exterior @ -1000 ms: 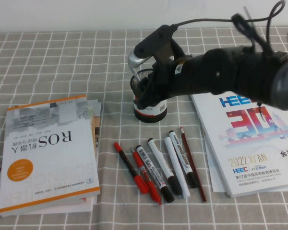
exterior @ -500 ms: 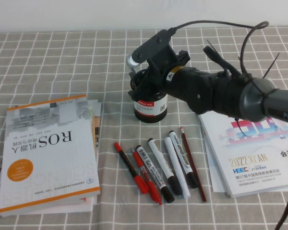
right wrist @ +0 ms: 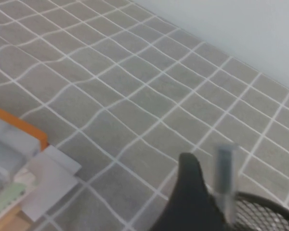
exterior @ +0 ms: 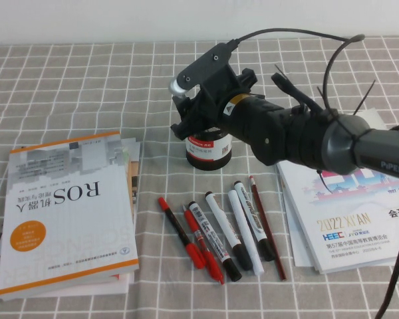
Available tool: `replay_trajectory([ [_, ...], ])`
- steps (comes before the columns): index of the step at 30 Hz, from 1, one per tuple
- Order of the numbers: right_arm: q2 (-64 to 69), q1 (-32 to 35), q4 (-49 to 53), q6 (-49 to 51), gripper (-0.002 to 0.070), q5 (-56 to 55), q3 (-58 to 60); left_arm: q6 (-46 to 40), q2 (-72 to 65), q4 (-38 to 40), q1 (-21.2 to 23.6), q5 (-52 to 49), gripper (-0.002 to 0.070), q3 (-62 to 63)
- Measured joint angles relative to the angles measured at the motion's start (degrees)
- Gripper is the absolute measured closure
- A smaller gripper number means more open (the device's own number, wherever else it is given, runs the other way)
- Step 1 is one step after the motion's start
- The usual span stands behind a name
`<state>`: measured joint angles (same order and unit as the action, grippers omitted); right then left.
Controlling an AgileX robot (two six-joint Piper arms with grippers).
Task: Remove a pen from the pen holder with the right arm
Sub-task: 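Take a marker out of the pen holder and lay it on the table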
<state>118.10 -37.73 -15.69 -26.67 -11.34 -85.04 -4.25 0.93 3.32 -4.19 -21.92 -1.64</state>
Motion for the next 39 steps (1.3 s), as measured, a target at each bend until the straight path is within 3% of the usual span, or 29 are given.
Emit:
replay_trajectory([
  [30,8.1,0.7,-0.1,0.0,0.029,4.9,-10.0,0.0,0.0,0.0,0.0,0.0,0.0678,0.0],
  [39,8.1,0.7,-0.6,0.0,0.043,4.9,-10.1,0.0,0.0,0.0,0.0,0.0,0.0678,0.0],
])
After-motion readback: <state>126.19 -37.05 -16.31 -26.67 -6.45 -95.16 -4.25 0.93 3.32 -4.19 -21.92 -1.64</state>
